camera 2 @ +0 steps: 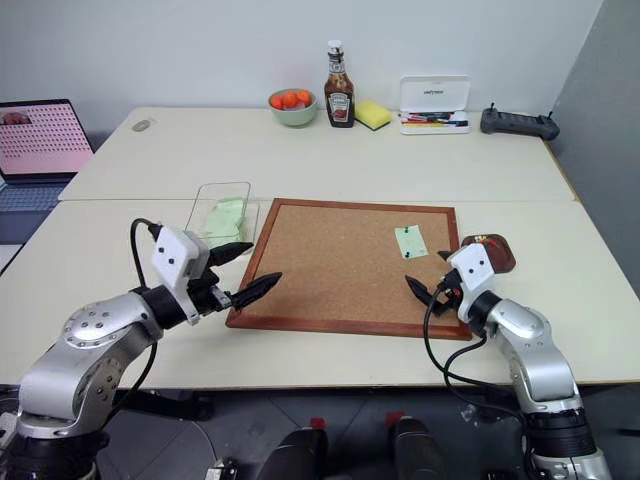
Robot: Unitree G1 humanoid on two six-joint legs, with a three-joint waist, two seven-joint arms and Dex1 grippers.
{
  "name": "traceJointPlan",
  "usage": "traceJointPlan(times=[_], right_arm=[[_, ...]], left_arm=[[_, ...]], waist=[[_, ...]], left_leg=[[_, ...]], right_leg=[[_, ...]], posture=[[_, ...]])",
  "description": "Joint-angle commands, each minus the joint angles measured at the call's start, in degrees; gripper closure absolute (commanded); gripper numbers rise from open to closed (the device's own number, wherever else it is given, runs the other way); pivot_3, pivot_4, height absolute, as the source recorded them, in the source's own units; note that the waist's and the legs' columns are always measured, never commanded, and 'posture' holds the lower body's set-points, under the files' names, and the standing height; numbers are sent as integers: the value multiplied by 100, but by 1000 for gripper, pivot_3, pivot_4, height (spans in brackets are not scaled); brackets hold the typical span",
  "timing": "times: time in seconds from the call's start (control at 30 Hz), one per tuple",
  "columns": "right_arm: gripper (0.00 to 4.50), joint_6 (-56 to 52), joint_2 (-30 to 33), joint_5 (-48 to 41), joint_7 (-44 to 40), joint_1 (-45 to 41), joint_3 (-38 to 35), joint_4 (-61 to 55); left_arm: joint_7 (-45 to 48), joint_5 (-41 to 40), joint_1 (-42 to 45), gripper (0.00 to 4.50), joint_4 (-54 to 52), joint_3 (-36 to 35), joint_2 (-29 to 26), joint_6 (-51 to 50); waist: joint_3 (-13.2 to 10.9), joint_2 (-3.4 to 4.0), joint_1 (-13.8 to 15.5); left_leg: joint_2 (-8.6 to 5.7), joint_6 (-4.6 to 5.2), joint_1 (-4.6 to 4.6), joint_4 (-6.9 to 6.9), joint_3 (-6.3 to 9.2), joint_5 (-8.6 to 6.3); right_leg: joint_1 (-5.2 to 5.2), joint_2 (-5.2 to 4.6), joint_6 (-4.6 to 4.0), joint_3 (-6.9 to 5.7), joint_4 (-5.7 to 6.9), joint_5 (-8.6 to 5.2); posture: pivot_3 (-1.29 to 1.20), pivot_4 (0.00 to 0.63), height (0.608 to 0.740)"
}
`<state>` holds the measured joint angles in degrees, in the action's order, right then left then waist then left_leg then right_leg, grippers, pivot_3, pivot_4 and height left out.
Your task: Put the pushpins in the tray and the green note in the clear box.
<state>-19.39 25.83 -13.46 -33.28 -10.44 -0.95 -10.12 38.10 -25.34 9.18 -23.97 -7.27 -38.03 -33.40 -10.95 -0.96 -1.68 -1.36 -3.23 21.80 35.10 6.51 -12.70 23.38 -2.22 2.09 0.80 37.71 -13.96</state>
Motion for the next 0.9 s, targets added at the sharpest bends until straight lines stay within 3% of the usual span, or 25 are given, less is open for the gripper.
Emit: traceJointPlan(times=[0.03,0.37,0.63,0.9], right_arm=[[0,33,-6,-51,51,-21,-92,-244],[0,-31,6,-48,58,-121,-44,-219],[0,-302,52,-19,33,-329,37,-98],[0,-561,-60,100,129,-809,241,169]], left_arm=[[108,162,332,1273,237,304,-31,25],[299,521,1614,3046,1527,1297,663,192],[485,944,2159,4480,2605,1846,1281,628],[661,1541,2442,4496,4252,2189,1670,1296]], waist=[[0,0,2],[0,-3,5],[-1,-4,-6],[0,-4,-15]], left_leg=[[0,0,0,0,0,0],[-4,0,4,0,1,0],[-4,0,5,0,0,0],[-3,0,2,1,-2,0]], right_leg=[[0,0,0,0,0,0],[1,1,28,1,-3,16],[2,3,29,2,-2,18],[4,5,25,3,-1,25]], posture=[[0,150,740],[0,150,740],[0,150,740],[0,150,740]])
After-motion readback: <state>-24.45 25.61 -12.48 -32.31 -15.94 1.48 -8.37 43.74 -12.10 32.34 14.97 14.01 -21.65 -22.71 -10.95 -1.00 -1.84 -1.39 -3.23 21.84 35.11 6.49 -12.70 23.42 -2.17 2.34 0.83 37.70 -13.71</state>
